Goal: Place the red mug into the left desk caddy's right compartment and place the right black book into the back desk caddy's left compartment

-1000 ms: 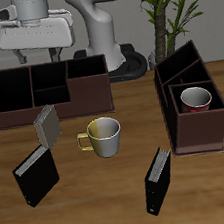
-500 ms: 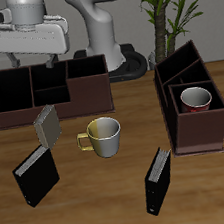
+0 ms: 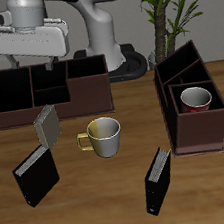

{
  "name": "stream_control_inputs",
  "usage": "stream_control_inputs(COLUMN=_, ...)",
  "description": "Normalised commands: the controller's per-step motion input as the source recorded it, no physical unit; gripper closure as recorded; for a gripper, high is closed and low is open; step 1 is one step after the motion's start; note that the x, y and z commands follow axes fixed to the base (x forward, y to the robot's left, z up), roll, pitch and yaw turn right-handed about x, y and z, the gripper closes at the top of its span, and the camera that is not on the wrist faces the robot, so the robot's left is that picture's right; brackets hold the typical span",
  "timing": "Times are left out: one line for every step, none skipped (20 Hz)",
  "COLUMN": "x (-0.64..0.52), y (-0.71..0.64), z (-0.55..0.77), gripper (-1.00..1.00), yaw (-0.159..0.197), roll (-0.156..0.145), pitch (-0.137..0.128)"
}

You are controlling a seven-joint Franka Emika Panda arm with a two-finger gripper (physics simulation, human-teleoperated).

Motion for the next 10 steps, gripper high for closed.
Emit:
stream_control_inputs(x=0.04, y=-0.13, z=0.0, gripper=-1.0, yaw=-0.032, roll=-0.036, pitch=0.005)
stream_control_inputs(x=0.08, y=-0.08, z=-0.06, gripper=-1.0, yaw=-0.022, roll=-0.01, pitch=0.014)
stream_control_inputs(x=-0.04, y=0.01, z=-0.07, gripper=-1.0, yaw=-0.022, roll=-0.01, pitch=0.027)
stream_control_inputs(x=0.0, y=0.0, z=-0.03, gripper=-1.0, yaw=0.001, roll=0.005, pitch=0.003)
stream_control_inputs(x=0.01, y=-0.09, z=-0.02, gripper=-1.0, yaw=-0.026, roll=0.012, pitch=-0.008)
stream_control_inputs(x=-0.06, y=0.0, z=-0.05, gripper=-1.0, yaw=0.014, roll=-0.006, pitch=-0.004)
stream_control_inputs(x=0.03, y=-0.08, z=-0.1, gripper=-1.0, yaw=-0.002, roll=-0.002, pitch=0.04)
stream_control_inputs(x=0.02, y=-0.03, z=-0.05, gripper=-1.0, yaw=-0.006, roll=0.005, pitch=0.021)
stream_control_inputs(x=0.01, y=-0.02, z=-0.02, gripper=-1.0, yaw=0.002, roll=0.009, pitch=0.013)
stream_control_inputs(x=0.0, y=-0.1, z=0.06, gripper=-1.0, yaw=-0.02, roll=0.0, pitch=0.036)
